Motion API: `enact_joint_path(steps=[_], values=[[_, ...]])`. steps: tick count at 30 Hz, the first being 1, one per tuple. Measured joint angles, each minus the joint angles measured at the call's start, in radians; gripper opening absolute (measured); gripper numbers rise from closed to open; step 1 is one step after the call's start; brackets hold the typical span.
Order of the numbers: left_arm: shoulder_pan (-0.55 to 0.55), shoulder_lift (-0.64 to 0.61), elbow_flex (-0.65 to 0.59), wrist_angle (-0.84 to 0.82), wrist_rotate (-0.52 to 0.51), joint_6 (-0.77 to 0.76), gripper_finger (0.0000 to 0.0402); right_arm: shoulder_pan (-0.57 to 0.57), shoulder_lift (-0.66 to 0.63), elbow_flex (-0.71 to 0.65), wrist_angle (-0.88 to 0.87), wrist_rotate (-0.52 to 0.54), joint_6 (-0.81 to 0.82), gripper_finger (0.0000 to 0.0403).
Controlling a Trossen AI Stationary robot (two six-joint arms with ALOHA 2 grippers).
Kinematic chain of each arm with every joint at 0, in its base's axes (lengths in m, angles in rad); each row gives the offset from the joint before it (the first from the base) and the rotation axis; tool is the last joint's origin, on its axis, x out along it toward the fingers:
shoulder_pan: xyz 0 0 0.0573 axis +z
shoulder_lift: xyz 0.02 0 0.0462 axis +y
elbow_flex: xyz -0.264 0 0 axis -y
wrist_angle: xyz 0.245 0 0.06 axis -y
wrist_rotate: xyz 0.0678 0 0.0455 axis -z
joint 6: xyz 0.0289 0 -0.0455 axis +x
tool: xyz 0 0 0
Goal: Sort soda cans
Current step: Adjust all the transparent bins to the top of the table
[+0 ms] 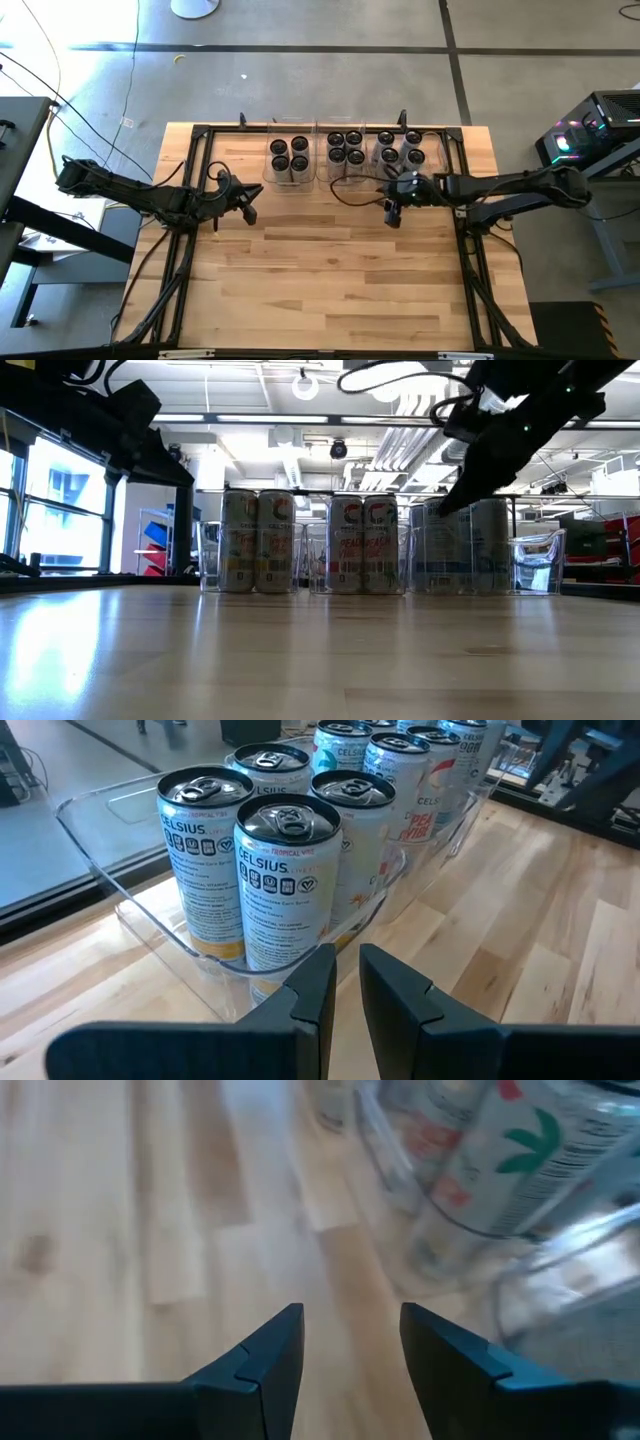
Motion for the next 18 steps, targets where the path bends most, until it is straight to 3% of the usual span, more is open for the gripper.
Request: enact_joint_path(steps=[4, 18], values=[[0.000, 0.000, 0.000, 0.000, -0.005, 0.009, 0.0044, 0.000, 0.041, 0.000, 0.005, 0.119, -0.044, 0.0162], [0.002, 0.000, 0.000, 0.006, -0.024, 0.019, 0.0044, -0.013, 0.092, 0.000, 0.100, 0.324, 0.003, 0.0205]])
